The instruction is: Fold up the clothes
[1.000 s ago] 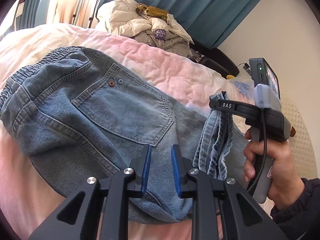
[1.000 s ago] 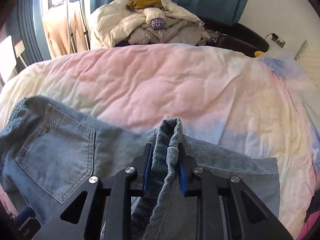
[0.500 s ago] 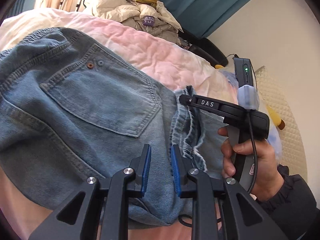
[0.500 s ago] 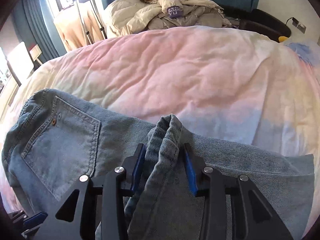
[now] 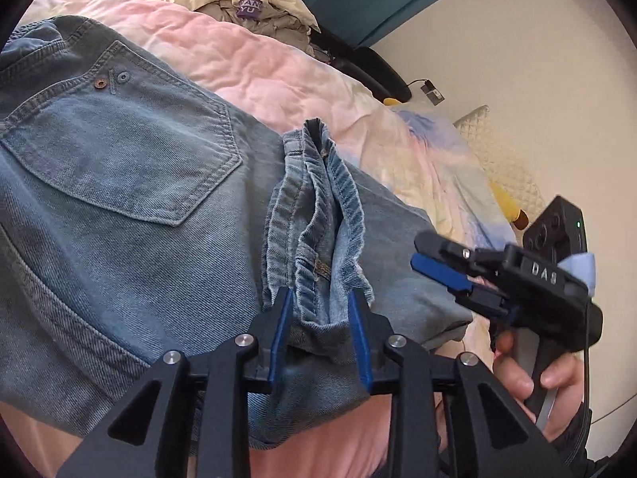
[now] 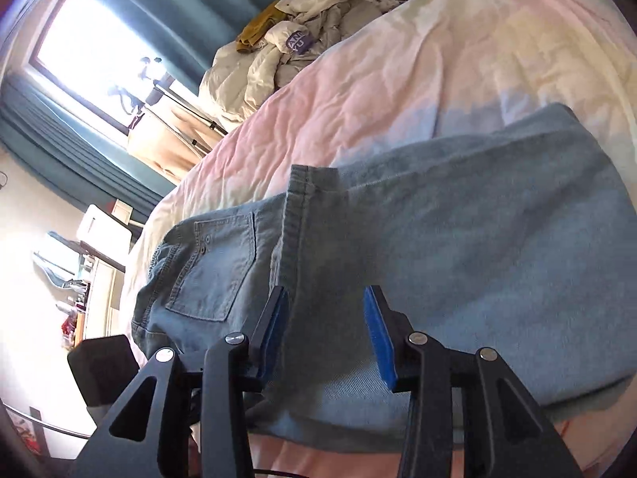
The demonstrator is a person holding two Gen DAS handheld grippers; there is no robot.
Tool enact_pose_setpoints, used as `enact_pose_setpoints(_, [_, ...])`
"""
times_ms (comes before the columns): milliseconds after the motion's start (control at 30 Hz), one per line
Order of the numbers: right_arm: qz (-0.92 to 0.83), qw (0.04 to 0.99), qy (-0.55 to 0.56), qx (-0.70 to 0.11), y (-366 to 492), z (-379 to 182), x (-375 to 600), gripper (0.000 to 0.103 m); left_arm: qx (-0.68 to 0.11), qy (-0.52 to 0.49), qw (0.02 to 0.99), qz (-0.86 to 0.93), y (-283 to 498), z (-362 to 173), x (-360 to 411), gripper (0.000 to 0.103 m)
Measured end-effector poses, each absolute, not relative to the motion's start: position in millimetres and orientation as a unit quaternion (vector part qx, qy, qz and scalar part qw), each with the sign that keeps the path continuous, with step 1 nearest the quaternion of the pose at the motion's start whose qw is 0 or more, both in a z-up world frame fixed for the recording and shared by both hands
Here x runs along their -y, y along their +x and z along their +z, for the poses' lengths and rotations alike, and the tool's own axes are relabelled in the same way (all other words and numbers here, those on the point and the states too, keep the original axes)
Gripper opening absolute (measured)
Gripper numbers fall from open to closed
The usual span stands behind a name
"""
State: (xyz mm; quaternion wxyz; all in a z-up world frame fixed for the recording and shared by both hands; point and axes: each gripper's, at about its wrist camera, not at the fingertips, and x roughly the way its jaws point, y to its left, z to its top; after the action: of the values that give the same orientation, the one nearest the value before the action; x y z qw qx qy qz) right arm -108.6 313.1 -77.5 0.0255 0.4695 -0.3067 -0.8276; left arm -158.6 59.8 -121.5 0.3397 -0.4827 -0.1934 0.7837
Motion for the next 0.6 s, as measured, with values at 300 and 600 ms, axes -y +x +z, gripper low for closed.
enact_pose_setpoints(300, [-0.797,0.046,0.494,0.346,-112.9,-102.6,-309.4,0.040,0.143,-0.487,0.338,0.792,-155.0,-130.7,-75.0,0.029])
enact_pose_setpoints(600, [-0.780,0.049,0.512,0.357,-117.8,-119.9,-309.8,0.040,0.145,-0.490,0.331,0.794,-156.7,-136.3,-77.2,0.029])
